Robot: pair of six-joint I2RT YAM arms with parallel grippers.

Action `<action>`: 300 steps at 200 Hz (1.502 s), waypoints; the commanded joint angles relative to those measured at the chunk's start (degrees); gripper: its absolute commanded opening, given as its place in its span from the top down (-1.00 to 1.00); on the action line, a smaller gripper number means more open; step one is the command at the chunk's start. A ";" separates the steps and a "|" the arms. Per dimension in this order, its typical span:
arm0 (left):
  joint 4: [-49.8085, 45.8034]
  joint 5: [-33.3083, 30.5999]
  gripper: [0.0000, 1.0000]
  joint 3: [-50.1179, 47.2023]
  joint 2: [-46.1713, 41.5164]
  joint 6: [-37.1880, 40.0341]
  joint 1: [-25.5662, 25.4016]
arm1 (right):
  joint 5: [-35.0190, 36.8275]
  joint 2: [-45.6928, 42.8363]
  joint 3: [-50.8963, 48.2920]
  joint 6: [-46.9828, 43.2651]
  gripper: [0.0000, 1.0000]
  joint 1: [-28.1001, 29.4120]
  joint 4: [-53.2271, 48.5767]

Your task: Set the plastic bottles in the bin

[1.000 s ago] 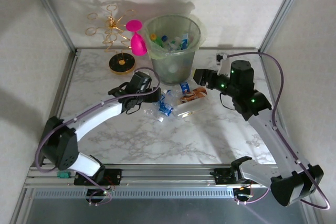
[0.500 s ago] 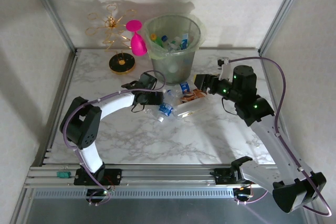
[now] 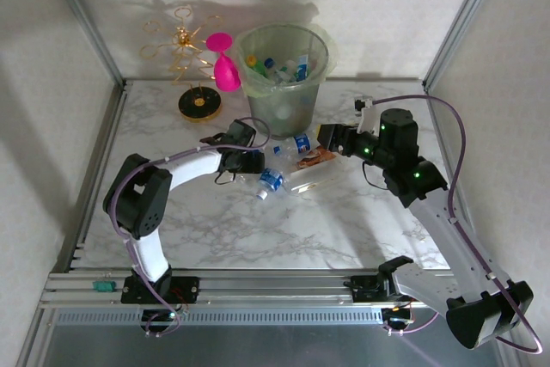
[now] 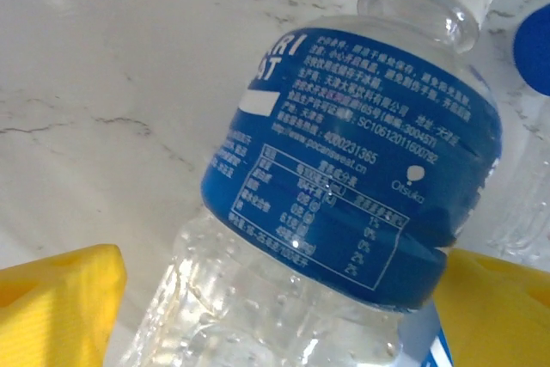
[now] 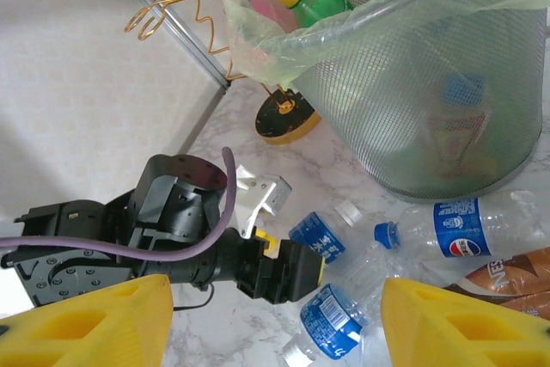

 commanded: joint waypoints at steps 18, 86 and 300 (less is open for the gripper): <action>-0.01 -0.17 -0.75 0.41 2.08 -0.36 1.84 | -1.17 -0.05 0.01 -0.26 -0.31 -0.24 0.95; -0.78 -0.48 -0.31 0.69 2.42 -0.57 2.37 | -0.78 -0.49 0.02 -0.10 -0.30 -0.25 1.03; -10.59 -3.60 -0.10 11.34 -26.15 -1.65 -5.06 | 3.15 -4.52 1.57 5.07 -0.52 -0.18 0.35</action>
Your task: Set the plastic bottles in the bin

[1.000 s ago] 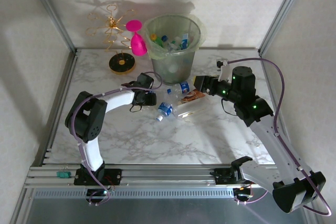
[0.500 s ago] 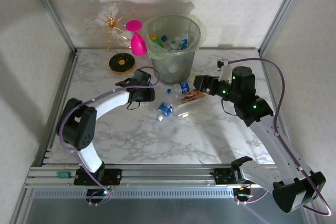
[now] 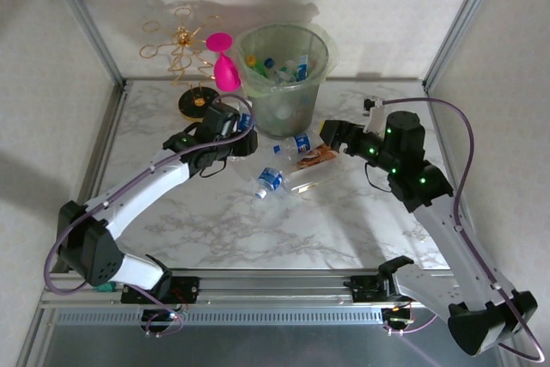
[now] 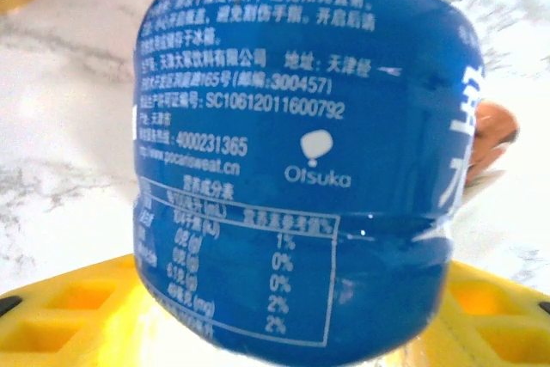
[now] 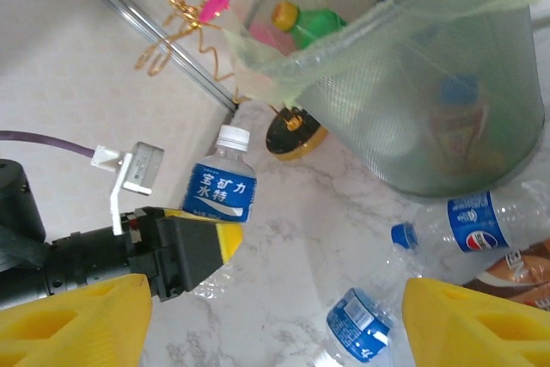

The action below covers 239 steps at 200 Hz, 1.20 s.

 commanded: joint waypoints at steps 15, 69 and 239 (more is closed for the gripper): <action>-3.26 -0.98 -0.10 11.62 -1.59 0.23 -1.11 | 1.30 -1.11 1.61 -1.87 -0.51 -0.20 -0.22; -5.17 -3.04 -0.08 33.68 13.76 2.14 -1.20 | 2.35 -0.82 2.67 -2.30 -0.50 -0.24 -2.62; -3.10 -11.11 -0.10 70.74 47.31 4.86 2.22 | 4.53 -2.75 -2.19 -2.58 -0.50 -0.27 -4.06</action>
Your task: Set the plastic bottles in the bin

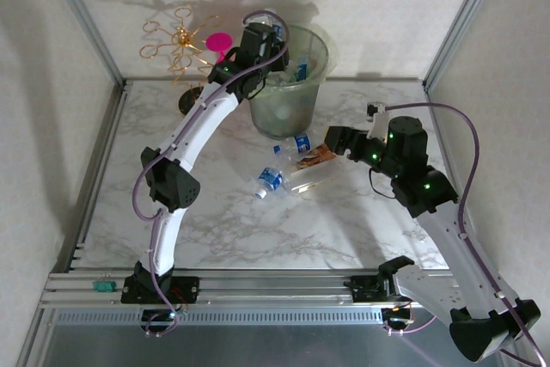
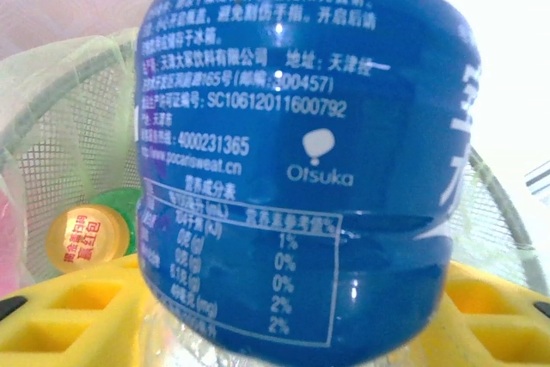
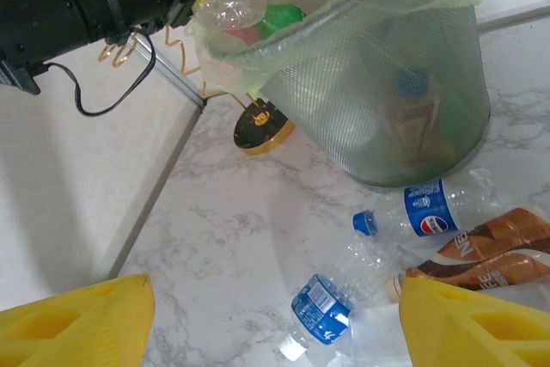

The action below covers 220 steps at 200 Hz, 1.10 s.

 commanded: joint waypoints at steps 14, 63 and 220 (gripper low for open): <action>1.75 -1.03 -0.11 2.17 2.49 1.26 0.15 | 1.08 -0.95 -1.30 -0.01 -0.50 -0.18 0.67; 1.47 -2.67 -0.37 0.61 2.73 0.80 -0.48 | 1.47 -0.61 -1.09 -0.16 -0.51 -0.19 0.40; 1.72 -3.47 -0.33 -2.25 -5.54 1.05 -0.87 | 2.53 -0.79 1.42 -0.28 -0.51 -0.24 -1.13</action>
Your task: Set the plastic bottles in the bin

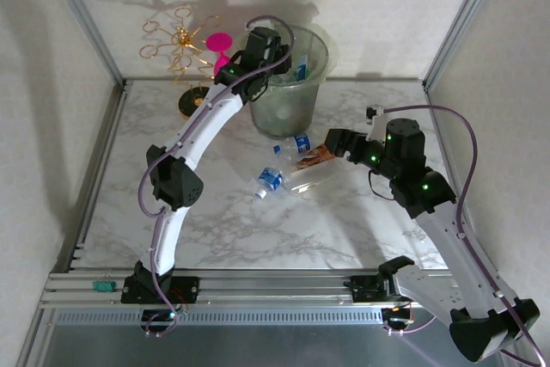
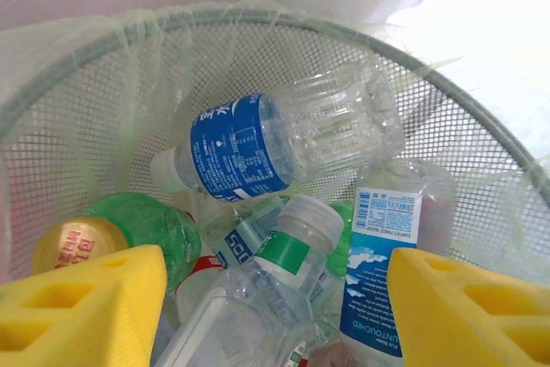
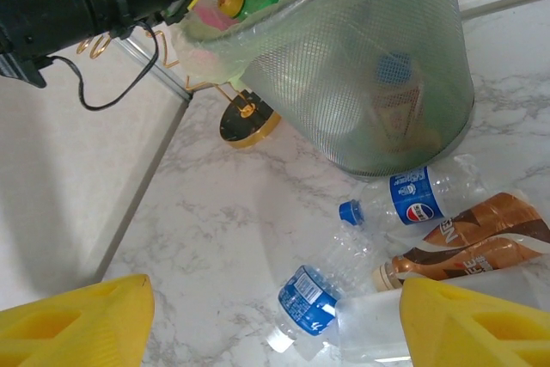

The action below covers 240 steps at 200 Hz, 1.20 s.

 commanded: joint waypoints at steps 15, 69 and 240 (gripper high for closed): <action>0.85 -0.89 -0.32 -3.26 -9.08 1.46 -1.54 | 1.48 -0.52 2.70 -0.12 -0.51 -0.27 -0.70; 4.64 1.62 -0.33 -19.29 -23.37 -0.40 -5.58 | 1.13 0.05 3.53 -0.19 -0.50 -0.18 -1.87; 16.83 10.55 -0.63 -81.02 -62.67 -7.92 -7.66 | 10.31 9.74 -4.82 31.40 -0.51 5.84 -7.64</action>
